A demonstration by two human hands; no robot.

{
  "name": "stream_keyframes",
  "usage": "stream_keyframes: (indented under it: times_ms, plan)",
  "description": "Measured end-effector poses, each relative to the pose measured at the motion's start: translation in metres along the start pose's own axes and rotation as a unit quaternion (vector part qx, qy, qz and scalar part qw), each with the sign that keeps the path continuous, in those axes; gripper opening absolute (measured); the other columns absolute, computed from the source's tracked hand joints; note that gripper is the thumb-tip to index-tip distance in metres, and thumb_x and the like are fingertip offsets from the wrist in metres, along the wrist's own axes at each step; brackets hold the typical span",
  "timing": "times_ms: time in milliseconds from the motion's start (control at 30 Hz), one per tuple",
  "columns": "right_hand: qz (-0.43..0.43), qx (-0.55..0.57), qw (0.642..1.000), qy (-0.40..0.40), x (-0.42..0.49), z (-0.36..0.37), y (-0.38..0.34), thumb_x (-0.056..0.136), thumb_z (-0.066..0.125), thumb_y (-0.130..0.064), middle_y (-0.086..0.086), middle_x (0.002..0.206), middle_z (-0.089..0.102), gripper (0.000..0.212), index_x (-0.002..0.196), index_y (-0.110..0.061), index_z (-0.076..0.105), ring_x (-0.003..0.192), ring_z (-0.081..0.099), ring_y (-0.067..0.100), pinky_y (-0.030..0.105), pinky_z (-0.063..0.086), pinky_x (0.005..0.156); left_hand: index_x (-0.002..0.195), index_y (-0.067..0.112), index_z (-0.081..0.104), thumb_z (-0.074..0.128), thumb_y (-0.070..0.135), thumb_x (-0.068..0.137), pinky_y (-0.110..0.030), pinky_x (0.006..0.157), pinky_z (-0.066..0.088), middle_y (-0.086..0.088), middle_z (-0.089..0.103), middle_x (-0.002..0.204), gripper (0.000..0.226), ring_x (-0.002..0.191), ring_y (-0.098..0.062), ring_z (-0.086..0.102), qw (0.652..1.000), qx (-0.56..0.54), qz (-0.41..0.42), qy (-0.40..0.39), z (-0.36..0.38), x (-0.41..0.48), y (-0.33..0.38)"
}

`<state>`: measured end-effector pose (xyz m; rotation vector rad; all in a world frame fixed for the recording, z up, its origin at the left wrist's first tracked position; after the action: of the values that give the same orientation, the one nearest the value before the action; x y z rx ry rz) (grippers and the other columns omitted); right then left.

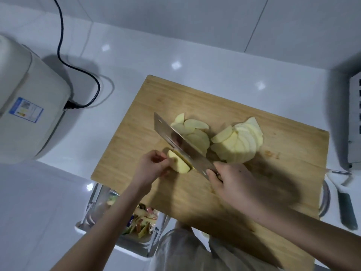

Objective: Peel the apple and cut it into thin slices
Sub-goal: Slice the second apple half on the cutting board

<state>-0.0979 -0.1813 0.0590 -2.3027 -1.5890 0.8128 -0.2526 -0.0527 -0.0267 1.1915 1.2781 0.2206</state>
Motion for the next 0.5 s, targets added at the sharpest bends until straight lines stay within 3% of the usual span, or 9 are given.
stream_keyframes:
  times_ms: [267, 433, 500]
  plan:
    - [-0.024, -0.055, 0.998, 0.016, 0.007, 0.006, -0.016, 0.095, 0.048, -0.025, -0.014, 0.045, 0.029, 0.031, 0.065, -0.023, 0.037, 0.037, 0.028, 0.001, 0.015, 0.014, 0.040, 0.093, -0.006, 0.060, 0.070, 0.001, 0.080, -0.021, 0.060, 0.057, -0.017, 0.059, 0.084, 0.018, 0.075, -0.023, 0.059, 0.996, -0.089, -0.008, 0.028, 0.008, 0.001, -0.014]
    - [-0.028, -0.064, 0.998, -0.004, 0.009, 0.011, -0.017, 0.096, 0.044, -0.025, -0.010, 0.050, 0.040, 0.025, 0.073, -0.018, 0.051, 0.041, 0.040, 0.010, 0.018, 0.023, 0.039, 0.087, -0.004, 0.062, 0.073, 0.003, 0.079, -0.027, 0.066, 0.059, -0.019, 0.061, 0.085, 0.016, 0.076, -0.024, 0.062, 0.996, -0.081, 0.000, 0.039, 0.007, 0.005, -0.017]
    - [-0.030, -0.078, 0.996, 0.007, 0.007, 0.011, -0.018, 0.094, 0.050, -0.021, -0.007, 0.050, 0.040, 0.024, 0.073, -0.014, 0.055, 0.041, 0.041, 0.014, 0.019, 0.020, 0.038, 0.082, 0.000, 0.063, 0.075, 0.005, 0.077, -0.033, 0.070, 0.059, -0.017, 0.063, 0.083, 0.014, 0.076, -0.026, 0.063, 0.996, -0.072, 0.000, 0.047, 0.007, 0.006, -0.019]
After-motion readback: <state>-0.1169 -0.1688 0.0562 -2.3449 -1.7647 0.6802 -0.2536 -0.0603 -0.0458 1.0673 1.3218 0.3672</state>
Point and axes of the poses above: each hand's wrist, its own x-axis towards the middle knuckle, its own z-axis out of the palm, y = z × x, the point moved 5 cm from there along x, towards the middle knuckle
